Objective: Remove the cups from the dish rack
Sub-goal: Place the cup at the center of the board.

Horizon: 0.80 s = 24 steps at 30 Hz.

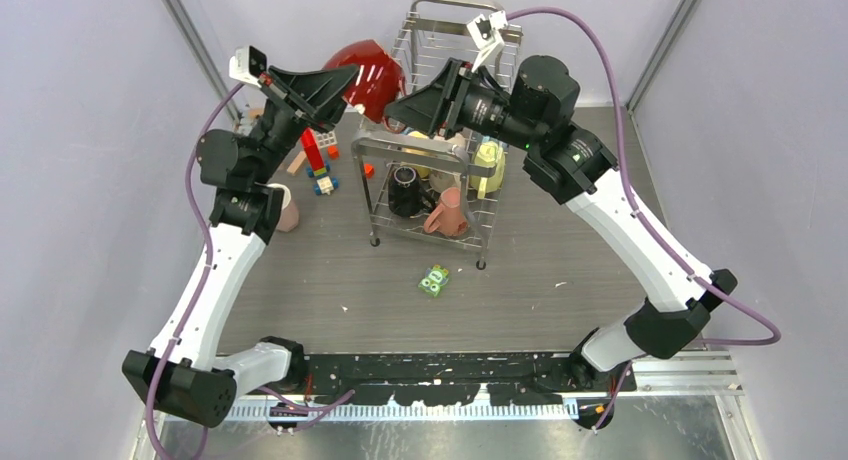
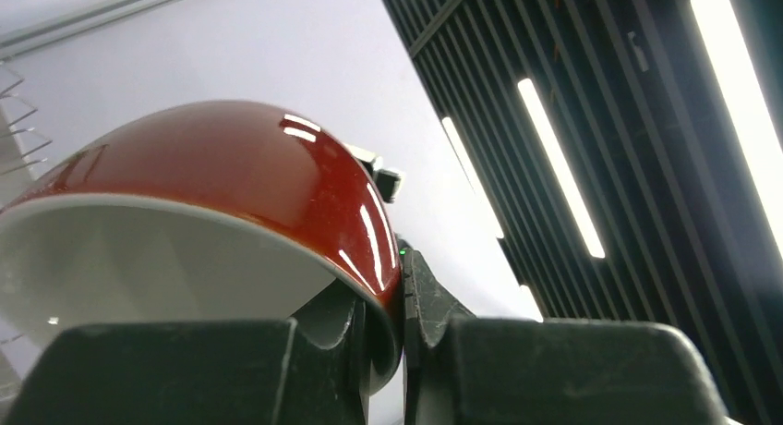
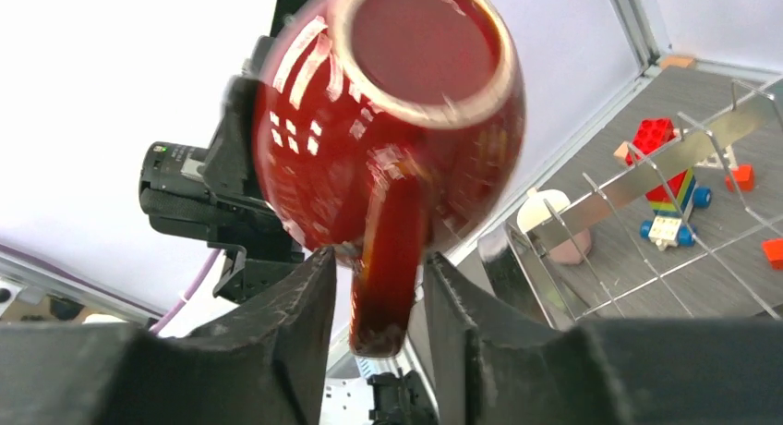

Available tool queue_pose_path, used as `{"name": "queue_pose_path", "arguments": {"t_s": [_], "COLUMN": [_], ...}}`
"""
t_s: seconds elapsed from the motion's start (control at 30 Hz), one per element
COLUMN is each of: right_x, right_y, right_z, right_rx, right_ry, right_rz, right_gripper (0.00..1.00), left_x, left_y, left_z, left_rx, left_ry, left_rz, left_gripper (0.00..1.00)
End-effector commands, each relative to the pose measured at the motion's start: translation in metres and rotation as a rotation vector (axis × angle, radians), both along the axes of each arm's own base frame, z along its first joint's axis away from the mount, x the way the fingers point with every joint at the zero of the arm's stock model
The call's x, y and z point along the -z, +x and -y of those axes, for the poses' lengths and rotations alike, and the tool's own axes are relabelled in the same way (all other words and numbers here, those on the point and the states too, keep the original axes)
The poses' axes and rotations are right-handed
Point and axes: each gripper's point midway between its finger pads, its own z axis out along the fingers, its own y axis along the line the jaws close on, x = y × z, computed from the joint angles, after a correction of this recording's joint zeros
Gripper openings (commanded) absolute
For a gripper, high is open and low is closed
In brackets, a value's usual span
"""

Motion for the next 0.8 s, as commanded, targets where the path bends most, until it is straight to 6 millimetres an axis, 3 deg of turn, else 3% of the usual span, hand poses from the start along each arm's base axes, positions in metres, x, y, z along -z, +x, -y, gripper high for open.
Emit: {"name": "queue_pose_path", "arguments": {"t_s": [0.0, 0.1, 0.17, 0.43, 0.77], "right_x": [-0.053, -0.047, -0.041, -0.019, 0.004], "right_y": [-0.027, -0.027, -0.027, -0.027, -0.026], "right_z": [0.024, 0.029, 0.033, 0.069, 0.108], "right_rx": [0.001, 0.024, 0.043, 0.195, 0.354], "right_ry": [0.089, 0.065, 0.046, -0.045, -0.156], "right_rz": [0.195, 0.183, 0.176, 0.157, 0.151], "right_gripper": [0.64, 0.9, 0.99, 1.0, 1.0], "left_x": [-0.028, -0.032, -0.035, -0.043, -0.001], "left_y": [-0.022, -0.024, -0.025, -0.033, -0.044], "left_z": [-0.003, -0.005, -0.006, -0.009, -0.021], "left_rx": [-0.01, -0.037, -0.062, -0.184, -0.345], "left_ry": [-0.014, -0.005, 0.006, 0.136, 0.448], "left_rz": [0.13, 0.159, 0.187, 0.269, 0.242], "left_gripper": [0.0, 0.0, 0.0, 0.0, 0.0]}}
